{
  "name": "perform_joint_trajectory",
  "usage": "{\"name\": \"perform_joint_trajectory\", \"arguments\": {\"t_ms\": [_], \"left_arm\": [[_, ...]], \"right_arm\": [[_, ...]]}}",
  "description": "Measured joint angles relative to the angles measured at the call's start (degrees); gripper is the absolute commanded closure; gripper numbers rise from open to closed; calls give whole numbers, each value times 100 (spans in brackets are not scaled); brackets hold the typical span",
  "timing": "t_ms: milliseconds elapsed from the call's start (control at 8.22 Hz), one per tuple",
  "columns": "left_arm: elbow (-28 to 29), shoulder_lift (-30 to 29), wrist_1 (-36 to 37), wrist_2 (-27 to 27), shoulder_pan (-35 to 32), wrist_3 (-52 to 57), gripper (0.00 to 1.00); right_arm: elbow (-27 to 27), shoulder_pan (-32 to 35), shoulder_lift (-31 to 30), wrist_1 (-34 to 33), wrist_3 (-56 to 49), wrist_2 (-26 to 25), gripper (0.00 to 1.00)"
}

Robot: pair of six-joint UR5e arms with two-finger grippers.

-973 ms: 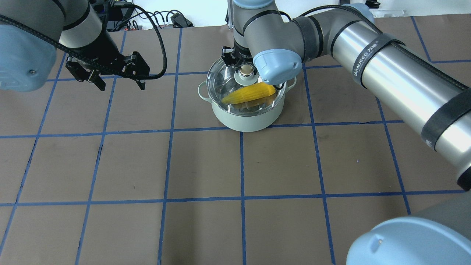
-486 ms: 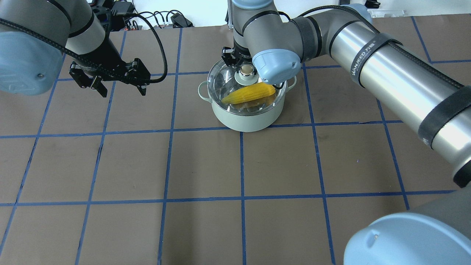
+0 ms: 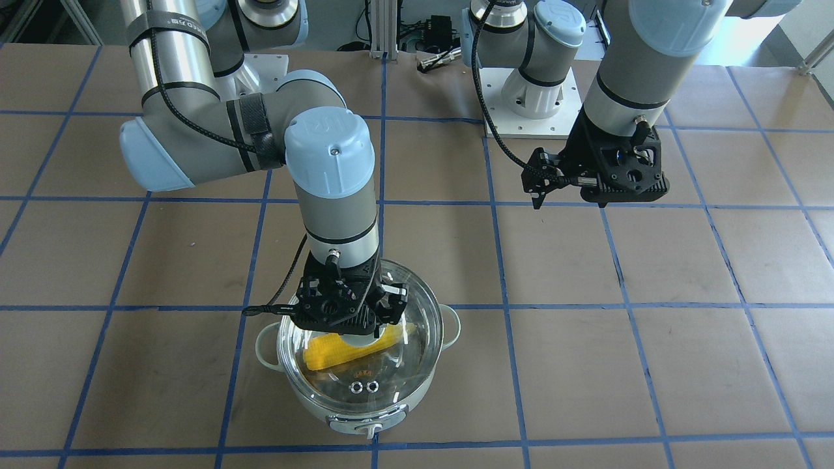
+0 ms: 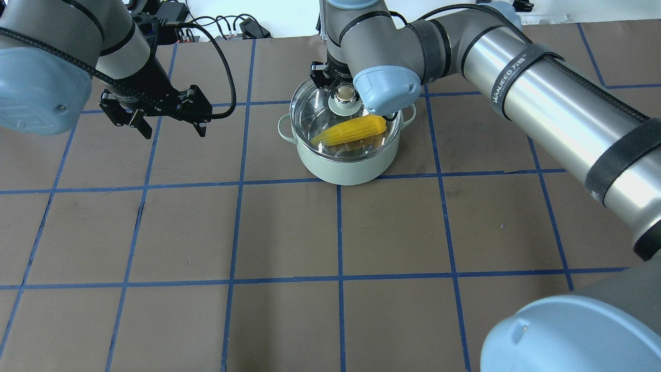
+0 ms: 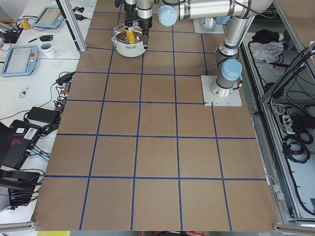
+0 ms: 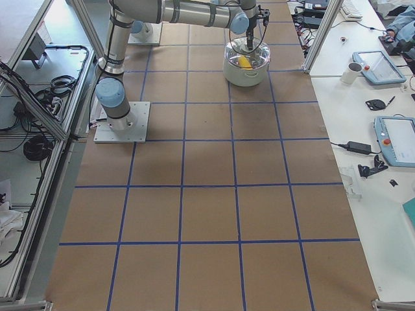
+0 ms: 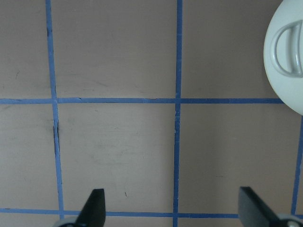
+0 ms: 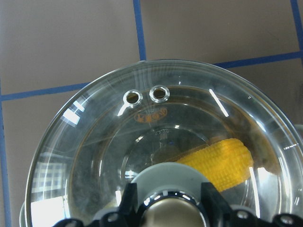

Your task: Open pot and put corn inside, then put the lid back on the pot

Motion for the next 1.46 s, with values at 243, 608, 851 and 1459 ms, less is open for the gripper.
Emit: {"name": "perform_joint_trajectory", "arguments": {"t_ms": [243,608,851,1459], "left_arm": [[-3,-4,-1,2,0,0,0],[-8,-12,-1,6,4,22,0],[-63,-11,-1,4,8,27,0],[-117,-6,7,3,8,43,0]], "right_arm": [[-1,0,2,-11,-96,-104,76],[4,0,6,-10,-19,-131,76],[11,0,17,-14,-10,-124,76],[48,30,29,-26,-32,-160,77]]}}
